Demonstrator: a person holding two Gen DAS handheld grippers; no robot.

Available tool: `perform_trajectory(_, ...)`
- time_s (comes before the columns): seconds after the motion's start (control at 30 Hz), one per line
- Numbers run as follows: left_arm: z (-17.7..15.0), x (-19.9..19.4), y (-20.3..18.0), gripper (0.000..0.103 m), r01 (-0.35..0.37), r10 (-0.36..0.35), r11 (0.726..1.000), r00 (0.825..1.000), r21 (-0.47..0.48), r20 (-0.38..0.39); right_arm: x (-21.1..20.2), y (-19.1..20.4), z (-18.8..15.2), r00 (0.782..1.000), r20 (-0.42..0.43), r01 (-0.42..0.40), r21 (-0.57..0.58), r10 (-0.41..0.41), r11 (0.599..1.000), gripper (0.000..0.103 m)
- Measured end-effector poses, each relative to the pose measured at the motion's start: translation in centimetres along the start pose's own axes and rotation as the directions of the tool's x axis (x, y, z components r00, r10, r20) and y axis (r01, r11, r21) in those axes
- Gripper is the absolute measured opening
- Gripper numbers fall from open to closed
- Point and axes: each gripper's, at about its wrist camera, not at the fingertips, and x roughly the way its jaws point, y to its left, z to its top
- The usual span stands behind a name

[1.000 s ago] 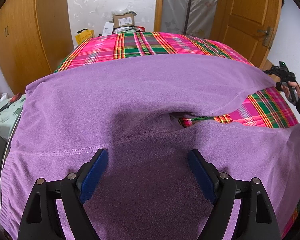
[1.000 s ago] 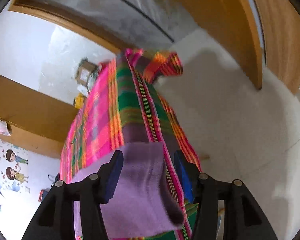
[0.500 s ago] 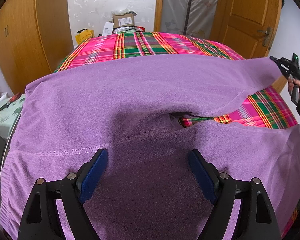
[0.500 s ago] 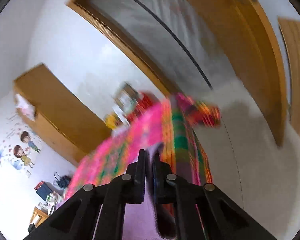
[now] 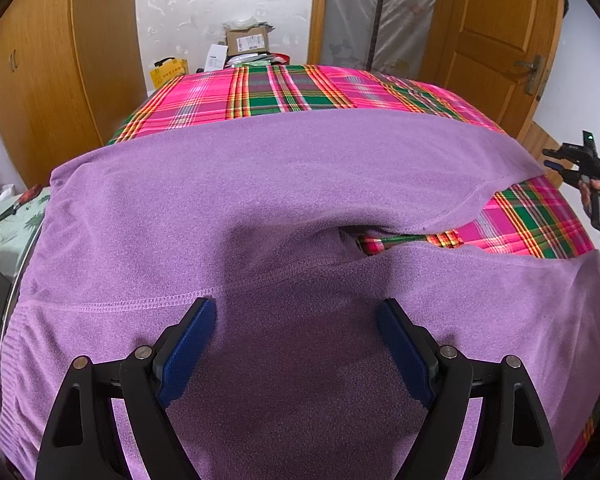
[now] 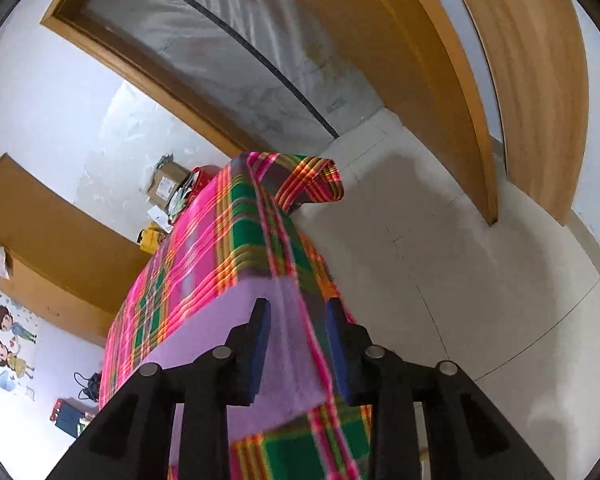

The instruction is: Fold clothes

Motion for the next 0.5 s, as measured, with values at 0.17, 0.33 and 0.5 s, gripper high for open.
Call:
perform_trajectory(0.17, 0.2, -0.9, 0.2, 0.085, 0.045, -0.044, 0.998, 0.999, -0.037, 0.009, -4.8, 3.2, -2.5, 1.000, 0.017, 0.013, -0.081, -0.012, 0.997, 0.032)
perform_trajectory(0.33, 0.4, -3.7, 0.2, 0.085, 0.053, -0.050, 0.998, 0.995, -0.026, 0.090, -10.5, 6.4, -6.7, 0.998, 0.057, -0.012, -0.177, 0.022, 0.984, 0.032)
perform_trajectory(0.5, -0.5, -4.3, 1.9, 0.085, -0.002, 0.007, 0.998, 0.996, -0.062, 0.084, -14.3, 8.6, -12.7, 0.995, 0.055, -0.065, -0.228, 0.080, 0.972, 0.032)
